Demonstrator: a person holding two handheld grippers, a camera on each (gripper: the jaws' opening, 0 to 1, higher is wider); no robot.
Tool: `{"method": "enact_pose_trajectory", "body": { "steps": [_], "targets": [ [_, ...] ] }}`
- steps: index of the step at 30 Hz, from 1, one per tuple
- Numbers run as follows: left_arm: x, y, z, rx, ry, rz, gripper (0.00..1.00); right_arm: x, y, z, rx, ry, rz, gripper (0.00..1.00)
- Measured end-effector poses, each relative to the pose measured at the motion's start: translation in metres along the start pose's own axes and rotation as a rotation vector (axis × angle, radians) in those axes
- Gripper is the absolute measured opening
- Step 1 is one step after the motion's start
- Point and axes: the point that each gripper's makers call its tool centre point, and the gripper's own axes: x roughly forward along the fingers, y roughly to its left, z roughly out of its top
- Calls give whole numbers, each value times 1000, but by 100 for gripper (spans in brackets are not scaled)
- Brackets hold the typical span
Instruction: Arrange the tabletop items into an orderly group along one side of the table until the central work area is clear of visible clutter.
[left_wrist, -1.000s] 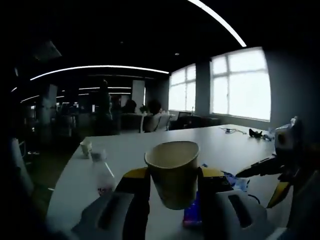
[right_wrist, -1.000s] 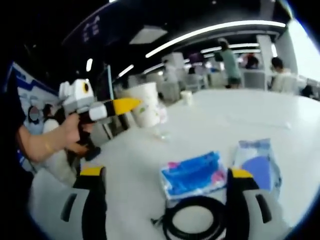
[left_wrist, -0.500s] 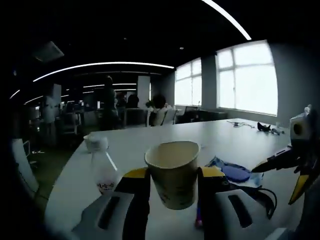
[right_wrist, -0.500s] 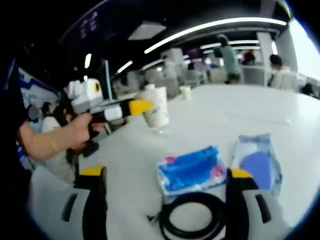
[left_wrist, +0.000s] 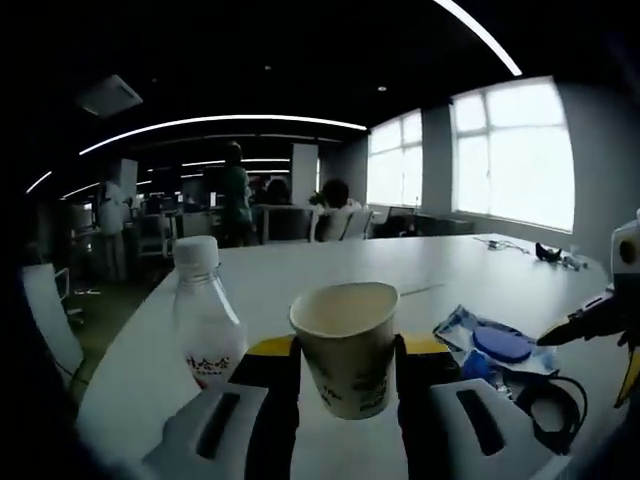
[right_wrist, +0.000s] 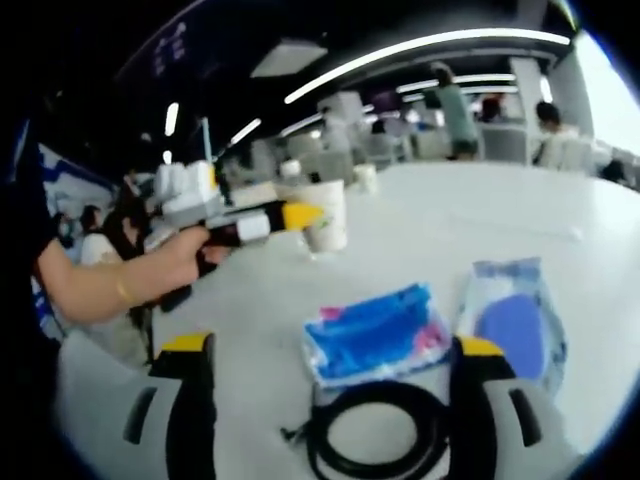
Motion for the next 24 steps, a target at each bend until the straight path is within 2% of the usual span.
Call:
{"method": "enact_pose_trajectory", "body": {
  "steps": [4, 6, 12, 16, 24],
  "targets": [
    [7, 3, -9, 1, 8, 23, 37, 1, -2, -2, 8, 3, -6, 95],
    [9, 5, -12, 50, 8, 35, 37, 1, -3, -4, 11, 3, -8, 95],
    [18, 7, -21, 43, 23, 47, 37, 0, -7, -9, 19, 9, -11, 93],
    [22, 11, -27, 9, 33, 56, 37, -1, -10, -12, 30, 13, -17, 93],
    [26, 14, -39, 25, 74, 71, 37, -2, -15, -15, 44, 16, -28, 91]
  ]
}}
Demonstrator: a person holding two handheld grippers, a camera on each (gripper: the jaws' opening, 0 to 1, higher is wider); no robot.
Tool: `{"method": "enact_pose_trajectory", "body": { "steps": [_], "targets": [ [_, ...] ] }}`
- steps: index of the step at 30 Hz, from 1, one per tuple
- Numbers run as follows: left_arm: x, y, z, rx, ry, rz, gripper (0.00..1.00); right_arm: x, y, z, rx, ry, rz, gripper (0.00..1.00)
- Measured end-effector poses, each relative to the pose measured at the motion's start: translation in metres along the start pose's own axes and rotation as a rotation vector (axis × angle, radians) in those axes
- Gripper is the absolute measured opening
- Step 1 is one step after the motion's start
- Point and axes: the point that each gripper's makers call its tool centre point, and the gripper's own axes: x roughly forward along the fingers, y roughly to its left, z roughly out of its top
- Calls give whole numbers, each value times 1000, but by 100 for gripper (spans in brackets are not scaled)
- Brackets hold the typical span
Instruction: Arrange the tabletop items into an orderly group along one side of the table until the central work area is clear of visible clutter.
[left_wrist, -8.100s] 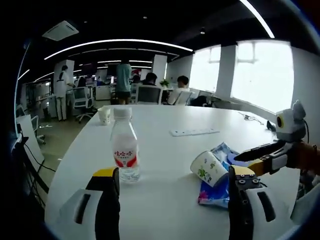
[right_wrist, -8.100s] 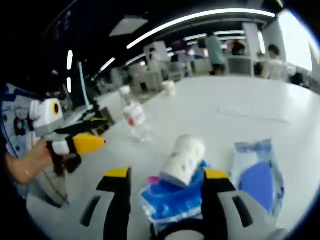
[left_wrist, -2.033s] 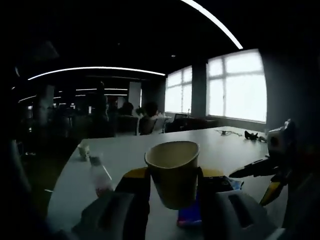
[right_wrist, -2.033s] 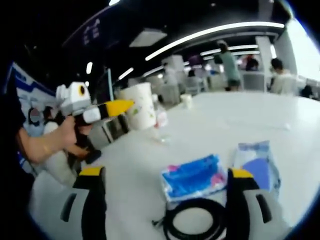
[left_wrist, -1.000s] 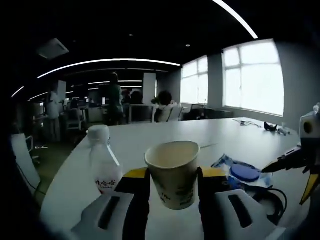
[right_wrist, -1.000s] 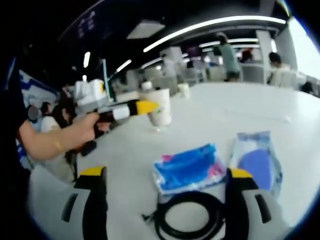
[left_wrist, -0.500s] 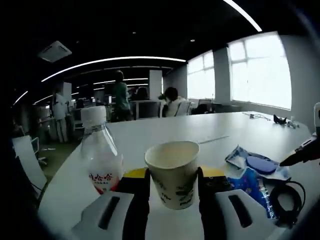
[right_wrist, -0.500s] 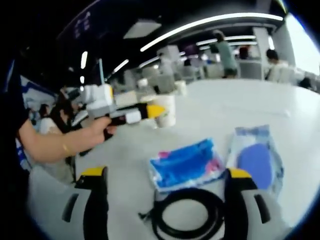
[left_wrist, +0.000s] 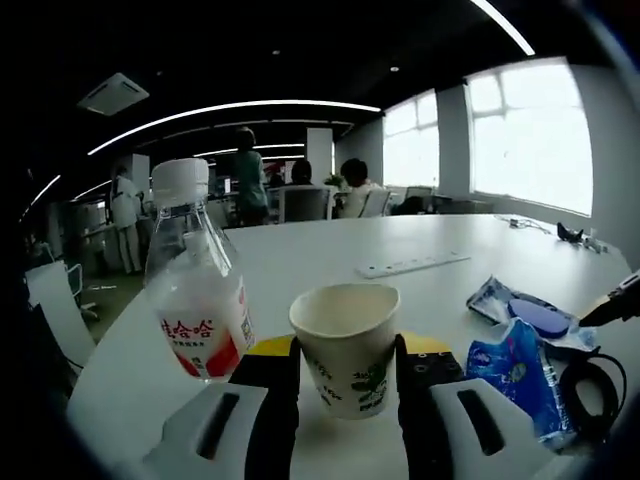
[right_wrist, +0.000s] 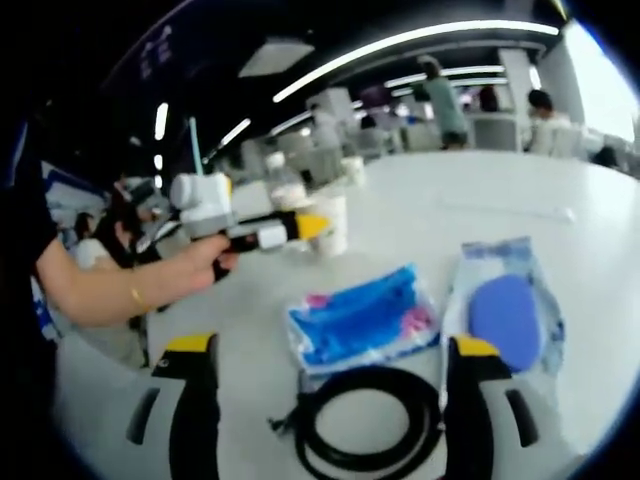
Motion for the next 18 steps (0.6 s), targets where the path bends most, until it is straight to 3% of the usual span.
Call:
{"method": "enact_pose_trajectory", "body": {
  "steps": [15, 18],
  "targets": [
    [5, 6, -11, 22, 42, 14, 38, 0, -1, 0, 26, -8, 3, 89],
    [5, 8, -17, 42, 74, 30, 37, 0, 0, -1, 26, -2, 3, 88]
  ]
}}
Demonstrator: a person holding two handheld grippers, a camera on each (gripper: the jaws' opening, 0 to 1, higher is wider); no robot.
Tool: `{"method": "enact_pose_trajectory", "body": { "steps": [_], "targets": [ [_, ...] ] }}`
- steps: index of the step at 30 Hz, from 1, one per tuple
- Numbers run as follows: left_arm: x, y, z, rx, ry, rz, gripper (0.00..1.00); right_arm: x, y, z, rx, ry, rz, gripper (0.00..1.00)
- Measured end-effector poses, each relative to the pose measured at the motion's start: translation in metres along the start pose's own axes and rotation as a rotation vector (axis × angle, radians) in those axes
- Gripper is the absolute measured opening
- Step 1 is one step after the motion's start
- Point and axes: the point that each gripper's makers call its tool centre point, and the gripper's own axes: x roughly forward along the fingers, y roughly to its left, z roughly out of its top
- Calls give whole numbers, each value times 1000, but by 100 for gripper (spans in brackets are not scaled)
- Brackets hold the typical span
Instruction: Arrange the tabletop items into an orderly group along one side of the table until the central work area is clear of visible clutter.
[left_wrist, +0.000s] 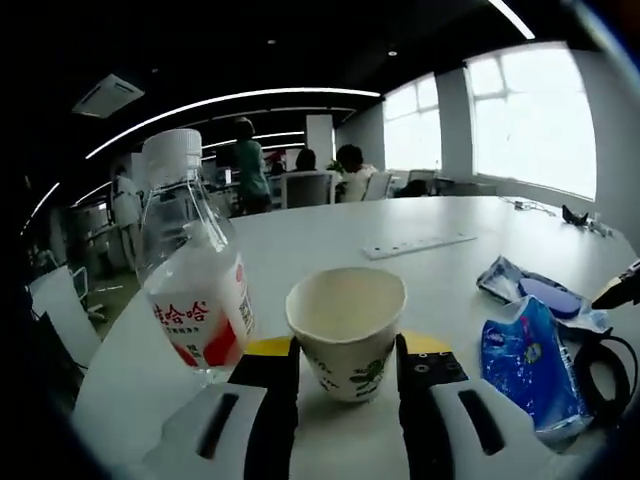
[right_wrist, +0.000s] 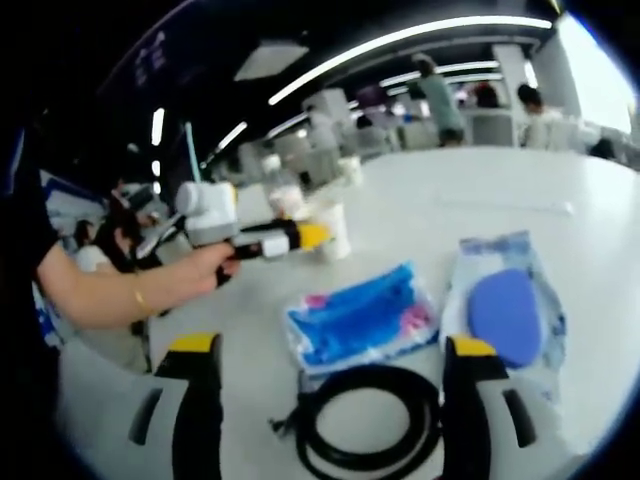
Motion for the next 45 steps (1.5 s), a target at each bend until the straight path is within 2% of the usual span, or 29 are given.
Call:
{"method": "enact_pose_trajectory", "body": {
  "steps": [6, 10, 14, 18, 22, 28, 30, 36, 45],
  "targets": [
    [-3, 1, -10, -59, 31, 8, 37, 1, 2, -2, 2, 5, 6, 89],
    [-6, 0, -11, -71, 34, 10, 46, 0, 0, 0, 7, -3, 0, 89],
    [-11, -2, -11, -82, 35, 5, 52, -4, 0, 11, 3, -41, 0, 89],
    [-18, -9, -12, -158, 39, -16, 59, -8, -2, 19, 10, -72, -2, 90],
    [-22, -13, -9, -141, 16, -27, 64, -14, -4, 30, 5, -114, -14, 90],
    [-30, -23, -7, -157, 26, -67, 73, -21, -5, 42, -14, -146, -22, 91],
    [-34, -25, -5, -156, 24, -74, 79, -23, -5, 44, -25, -148, -23, 91],
    [-47, -36, 0, -195, 16, -103, 87, -27, -8, 47, -29, -158, -41, 91],
    [-61, -50, 6, -196, 7, -157, 95, -31, -9, 45, -37, -155, -60, 94]
  ]
}}
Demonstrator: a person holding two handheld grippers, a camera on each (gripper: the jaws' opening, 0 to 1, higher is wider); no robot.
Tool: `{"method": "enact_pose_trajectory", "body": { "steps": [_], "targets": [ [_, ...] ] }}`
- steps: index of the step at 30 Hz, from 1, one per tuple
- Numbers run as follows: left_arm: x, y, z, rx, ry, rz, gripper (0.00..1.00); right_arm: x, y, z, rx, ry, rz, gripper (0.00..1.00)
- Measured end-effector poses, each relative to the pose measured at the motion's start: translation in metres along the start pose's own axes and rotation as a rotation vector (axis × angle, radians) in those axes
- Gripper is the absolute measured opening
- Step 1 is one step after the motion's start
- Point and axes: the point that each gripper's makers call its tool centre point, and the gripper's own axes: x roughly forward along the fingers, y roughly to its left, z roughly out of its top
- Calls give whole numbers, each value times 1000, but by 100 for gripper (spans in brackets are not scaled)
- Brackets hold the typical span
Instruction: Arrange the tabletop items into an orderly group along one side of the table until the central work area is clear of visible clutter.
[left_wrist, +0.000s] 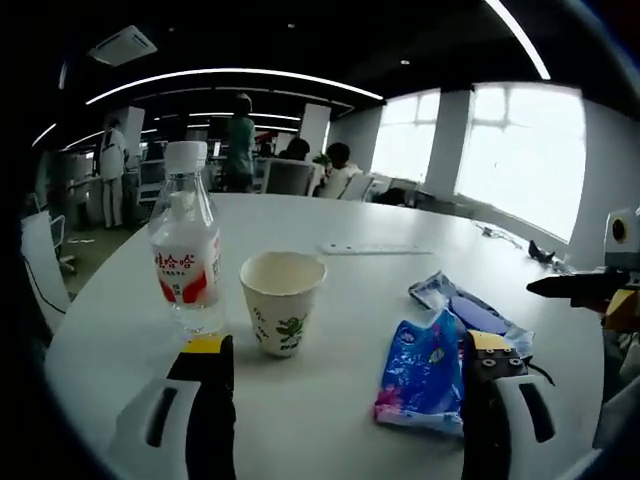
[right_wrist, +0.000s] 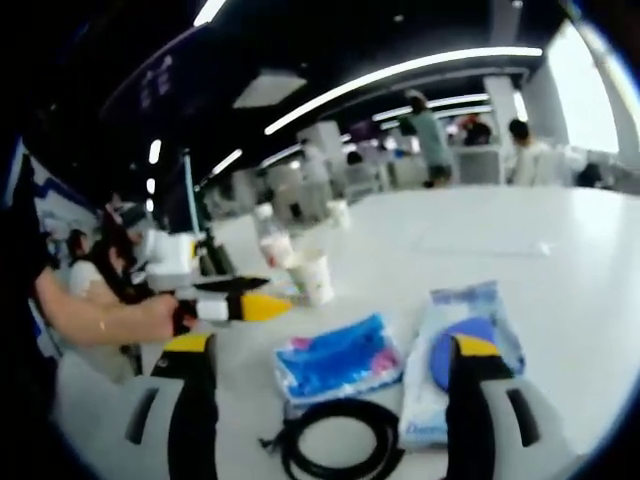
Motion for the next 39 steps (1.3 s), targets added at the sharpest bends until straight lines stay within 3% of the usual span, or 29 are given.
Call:
{"method": "enact_pose_trajectory", "body": {
  "steps": [6, 23, 32, 39],
  "targets": [
    [-4, -14, -1, 20, 18, -63, 99, -3, 0, 2, 7, -5, -14, 99],
    [-22, -37, -7, 22, 65, -108, 96, -17, -4, 2, -17, 3, -33, 96],
    [-31, -56, -20, 30, 114, -117, 90, -8, -6, -1, -29, 34, -7, 90],
    [-35, -65, -30, -9, 142, -118, 85, 4, -8, -10, -57, 69, 19, 84]
  ]
}}
